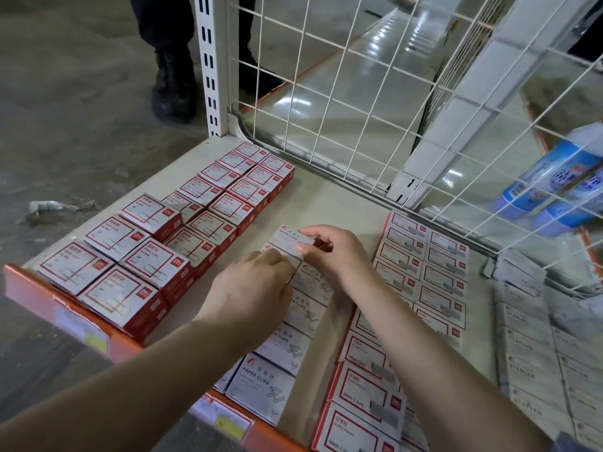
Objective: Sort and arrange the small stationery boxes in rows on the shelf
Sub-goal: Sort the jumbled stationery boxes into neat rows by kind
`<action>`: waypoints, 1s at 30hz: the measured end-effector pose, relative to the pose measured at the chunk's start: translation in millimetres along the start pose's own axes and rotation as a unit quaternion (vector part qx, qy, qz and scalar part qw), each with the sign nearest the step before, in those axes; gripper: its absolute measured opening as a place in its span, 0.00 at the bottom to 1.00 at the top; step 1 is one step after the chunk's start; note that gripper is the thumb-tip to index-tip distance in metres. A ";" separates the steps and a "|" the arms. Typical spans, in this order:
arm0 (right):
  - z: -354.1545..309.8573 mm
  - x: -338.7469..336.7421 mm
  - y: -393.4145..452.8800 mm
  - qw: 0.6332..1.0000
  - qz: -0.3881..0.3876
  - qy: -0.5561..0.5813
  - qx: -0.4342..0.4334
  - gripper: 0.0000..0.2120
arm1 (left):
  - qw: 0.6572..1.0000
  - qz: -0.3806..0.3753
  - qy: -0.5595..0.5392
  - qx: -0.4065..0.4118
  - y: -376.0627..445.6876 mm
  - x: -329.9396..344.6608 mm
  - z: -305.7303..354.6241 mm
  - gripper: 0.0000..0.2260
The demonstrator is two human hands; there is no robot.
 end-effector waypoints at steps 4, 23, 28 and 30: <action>0.3 0.6 0.9 1.000 -0.002 0.015 0.003 0.17 | 1.000 0.001 -0.002 0.003 -0.4 -0.2 0.4 0.15; 4.5 3.0 3.9 0.999 -0.007 0.034 0.013 0.17 | 0.999 0.016 -0.015 0.024 -1.5 -1.9 2.2 0.16; 2.2 -11.1 -1.8 1.000 0.015 0.020 0.005 0.14 | 1.000 0.008 -0.010 0.017 0.0 -2.5 5.4 0.16; 5.3 -22.1 -7.7 1.000 0.027 0.013 0.004 0.13 | 1.000 0.007 0.000 0.012 -0.3 -2.5 9.2 0.16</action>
Point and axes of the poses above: each hand's wrist, its own y-axis towards the middle knuckle, its own x-axis out of the palm, z = x × y, the point moved 8 cm from there along y, towards the middle knuckle, and after that the axes turned 9 degrees about y, right-handed, at the moved point
